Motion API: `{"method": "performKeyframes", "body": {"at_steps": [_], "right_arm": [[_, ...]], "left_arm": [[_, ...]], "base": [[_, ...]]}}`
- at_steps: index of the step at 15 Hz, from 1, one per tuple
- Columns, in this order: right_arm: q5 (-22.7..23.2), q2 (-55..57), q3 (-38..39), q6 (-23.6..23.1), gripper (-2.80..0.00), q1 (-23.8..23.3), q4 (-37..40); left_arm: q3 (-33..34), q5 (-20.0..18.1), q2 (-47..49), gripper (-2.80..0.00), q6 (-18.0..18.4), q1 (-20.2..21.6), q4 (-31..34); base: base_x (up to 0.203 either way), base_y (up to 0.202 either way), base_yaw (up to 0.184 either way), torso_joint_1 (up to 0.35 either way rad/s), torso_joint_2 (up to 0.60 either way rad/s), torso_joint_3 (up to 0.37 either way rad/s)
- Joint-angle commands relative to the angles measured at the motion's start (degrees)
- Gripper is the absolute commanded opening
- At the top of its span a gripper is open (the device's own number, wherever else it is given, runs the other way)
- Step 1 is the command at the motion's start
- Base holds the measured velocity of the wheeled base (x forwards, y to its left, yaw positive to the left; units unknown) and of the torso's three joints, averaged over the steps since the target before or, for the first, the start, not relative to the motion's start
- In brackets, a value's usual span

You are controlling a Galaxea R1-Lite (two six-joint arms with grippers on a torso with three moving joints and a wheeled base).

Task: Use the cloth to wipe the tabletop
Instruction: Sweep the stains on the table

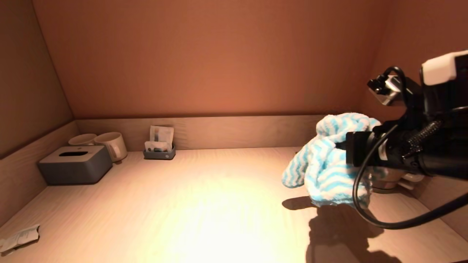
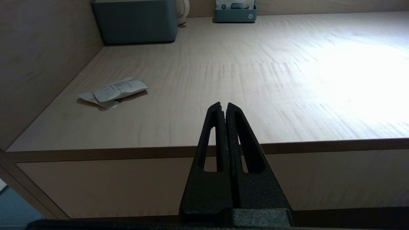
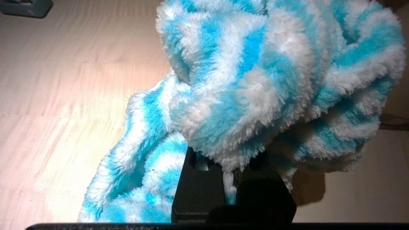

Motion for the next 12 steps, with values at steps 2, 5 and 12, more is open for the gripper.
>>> {"method": "performKeyframes", "body": {"at_steps": [2, 5, 12], "right_arm": [[-0.7, 8.8, -6.0, 0.2, -2.8, 4.3, 0.0], [-1.6, 17.1, -10.1, 0.2, -2.8, 9.3, -0.3], [-2.4, 27.2, -20.6, -0.1, -2.8, 18.2, 1.6]], "left_arm": [[0.0, 0.0, 0.0, -2.8, 0.0, 0.0, 0.0], [0.0, 0.0, 0.0, -2.8, 0.0, 0.0, 0.0], [0.0, 0.0, 0.0, -2.8, 0.0, 0.0, 0.0]], "base": [[0.0, 0.0, 0.0, 0.0, 0.0, 0.0], [0.0, 0.0, 0.0, 0.0, 0.0, 0.0], [0.0, 0.0, 0.0, 0.0, 0.0, 0.0]]}}
